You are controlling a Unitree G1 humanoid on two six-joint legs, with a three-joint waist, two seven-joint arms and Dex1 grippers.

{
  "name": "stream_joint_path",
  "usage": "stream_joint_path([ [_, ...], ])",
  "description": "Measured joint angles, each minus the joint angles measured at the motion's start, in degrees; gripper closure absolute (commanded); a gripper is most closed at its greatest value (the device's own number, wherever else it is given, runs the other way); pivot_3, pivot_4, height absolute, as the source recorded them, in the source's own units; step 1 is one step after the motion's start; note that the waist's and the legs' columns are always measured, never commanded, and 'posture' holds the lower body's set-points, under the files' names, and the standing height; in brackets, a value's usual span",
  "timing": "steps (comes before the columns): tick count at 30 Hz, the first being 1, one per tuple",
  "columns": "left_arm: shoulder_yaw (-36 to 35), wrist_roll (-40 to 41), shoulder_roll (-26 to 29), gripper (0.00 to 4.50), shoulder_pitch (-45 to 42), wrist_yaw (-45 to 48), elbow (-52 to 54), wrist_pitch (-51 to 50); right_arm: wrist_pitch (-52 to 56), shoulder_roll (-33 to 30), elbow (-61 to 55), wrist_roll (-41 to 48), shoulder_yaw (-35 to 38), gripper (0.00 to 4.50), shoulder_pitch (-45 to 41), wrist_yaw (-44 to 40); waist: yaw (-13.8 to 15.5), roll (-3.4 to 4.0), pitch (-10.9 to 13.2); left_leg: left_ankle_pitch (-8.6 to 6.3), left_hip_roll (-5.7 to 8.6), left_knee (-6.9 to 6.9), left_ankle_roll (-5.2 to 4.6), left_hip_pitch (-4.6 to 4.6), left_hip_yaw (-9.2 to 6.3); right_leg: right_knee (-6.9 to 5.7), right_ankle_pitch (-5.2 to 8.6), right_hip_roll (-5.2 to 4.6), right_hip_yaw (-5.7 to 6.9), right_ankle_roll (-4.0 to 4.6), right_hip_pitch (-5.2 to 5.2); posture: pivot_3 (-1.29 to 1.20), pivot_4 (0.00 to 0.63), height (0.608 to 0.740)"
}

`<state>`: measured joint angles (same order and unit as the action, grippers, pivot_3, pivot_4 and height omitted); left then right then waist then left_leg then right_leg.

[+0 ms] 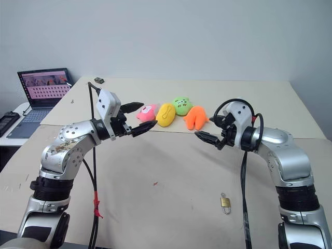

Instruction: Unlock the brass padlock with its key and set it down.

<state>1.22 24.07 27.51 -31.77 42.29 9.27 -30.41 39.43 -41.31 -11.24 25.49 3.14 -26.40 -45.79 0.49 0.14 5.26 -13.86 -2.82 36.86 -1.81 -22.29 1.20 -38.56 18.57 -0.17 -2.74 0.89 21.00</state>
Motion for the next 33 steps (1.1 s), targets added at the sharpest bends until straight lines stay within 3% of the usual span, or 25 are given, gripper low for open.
stream_joint_path([
  [9,2.00,4.58,2.65,0.00,-3.99,13.17,-2.64,-1.16,3.17,-2.84,-5.96,0.28,1.46,0.02,6.69,1.97,0.36,0.01,-0.01,0.01,0.06,0.06,0.02,-0.05,-0.03,-0.13,0.00,-0.12,0.01,0.00,0.11,0.00,0.150,0.650],
  [12,7.20,3.85,3.38,0.00,-8.79,22.09,-7.64,0.41,6.76,-6.91,-16.54,0.73,4.35,0.02,17.93,2.52,1.04,0.03,-0.04,0.00,0.10,0.03,0.00,-0.04,-0.08,0.12,0.05,-0.13,0.08,-0.08,-0.04,0.00,0.150,0.650],
  [15,10.79,2.25,1.55,0.00,-11.75,27.69,-13.39,3.24,10.01,-6.81,-23.09,1.24,6.08,0.02,26.34,4.67,0.59,0.06,-0.04,0.00,0.13,0.01,0.00,-0.48,-0.02,0.44,0.06,-0.13,0.05,-0.09,-0.03,0.00,0.150,0.650],
  [24,15.57,-2.86,-7.94,0.00,-20.88,39.26,-31.51,15.14,15.84,-0.09,-39.69,-2.04,8.77,0.02,46.81,17.63,-0.71,-0.05,0.03,0.16,0.07,0.27,0.04,-0.58,0.00,0.28,0.35,0.06,-0.03,-0.60,0.09,0.00,0.150,0.650],
  [28,15.96,-4.03,-9.68,0.00,-21.14,41.86,-34.48,16.74,17.77,2.39,-44.84,-2.87,8.72,0.02,52.63,21.30,-1.22,-0.24,0.19,0.12,0.03,0.95,-0.02,-1.05,-0.03,-0.15,0.39,0.11,-0.04,-0.67,0.39,0.00,0.150,0.650],
  [33,15.95,-4.56,-10.06,0.00,-21.14,43.08,-34.97,16.87,18.13,3.67,-46.47,-4.32,8.61,0.02,55.71,23.67,-1.16,-0.30,0.22,0.12,0.18,1.01,-0.02,-0.97,0.00,-0.19,0.40,-0.16,-0.08,-0.72,0.30,0.00,0.150,0.650],
])
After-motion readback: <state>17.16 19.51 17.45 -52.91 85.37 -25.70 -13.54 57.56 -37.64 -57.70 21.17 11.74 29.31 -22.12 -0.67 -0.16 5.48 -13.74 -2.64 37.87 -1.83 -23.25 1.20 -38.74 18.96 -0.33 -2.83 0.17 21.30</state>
